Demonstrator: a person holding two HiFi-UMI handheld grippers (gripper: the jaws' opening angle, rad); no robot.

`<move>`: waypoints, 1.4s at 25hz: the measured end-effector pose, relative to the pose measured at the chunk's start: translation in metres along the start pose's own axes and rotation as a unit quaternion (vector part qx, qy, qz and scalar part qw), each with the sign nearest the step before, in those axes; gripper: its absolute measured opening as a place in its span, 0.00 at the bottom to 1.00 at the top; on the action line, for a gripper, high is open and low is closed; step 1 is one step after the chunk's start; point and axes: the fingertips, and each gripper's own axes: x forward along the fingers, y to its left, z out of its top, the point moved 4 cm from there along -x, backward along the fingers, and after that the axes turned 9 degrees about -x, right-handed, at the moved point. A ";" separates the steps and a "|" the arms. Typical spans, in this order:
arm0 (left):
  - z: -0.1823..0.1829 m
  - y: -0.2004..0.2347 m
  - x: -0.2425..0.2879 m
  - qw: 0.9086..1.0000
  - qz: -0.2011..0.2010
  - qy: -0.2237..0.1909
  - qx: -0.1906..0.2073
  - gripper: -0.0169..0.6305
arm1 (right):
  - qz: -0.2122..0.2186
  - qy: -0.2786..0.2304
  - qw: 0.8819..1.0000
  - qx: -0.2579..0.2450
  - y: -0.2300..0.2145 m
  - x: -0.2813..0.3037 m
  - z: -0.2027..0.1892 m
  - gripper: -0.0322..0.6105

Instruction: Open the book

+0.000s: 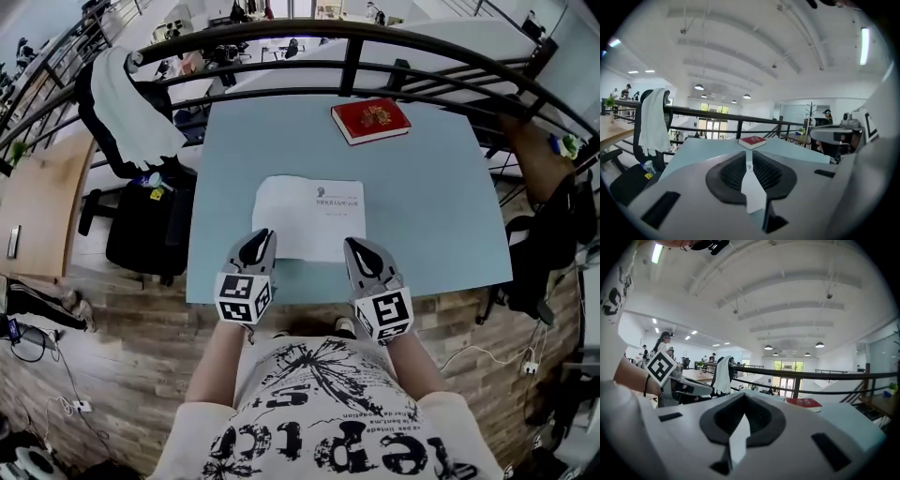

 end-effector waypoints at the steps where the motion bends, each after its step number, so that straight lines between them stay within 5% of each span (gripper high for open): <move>1: 0.010 -0.009 -0.002 1.000 -0.006 -0.014 0.005 0.10 | 0.001 -0.006 1.000 0.000 -0.004 -0.001 0.002 0.06; 6: 0.048 -0.050 -0.011 0.996 -0.036 -0.066 0.039 0.07 | 0.005 -0.030 1.000 -0.004 -0.024 -0.006 0.011 0.06; 12: 0.073 -0.076 -0.022 0.992 -0.024 -0.106 0.063 0.06 | -0.023 -0.050 0.998 -0.010 -0.048 -0.012 0.020 0.06; 35: 0.068 -0.077 -0.016 0.993 -0.021 -0.096 0.060 0.06 | -0.042 -0.051 0.998 -0.020 -0.061 -0.017 0.023 0.06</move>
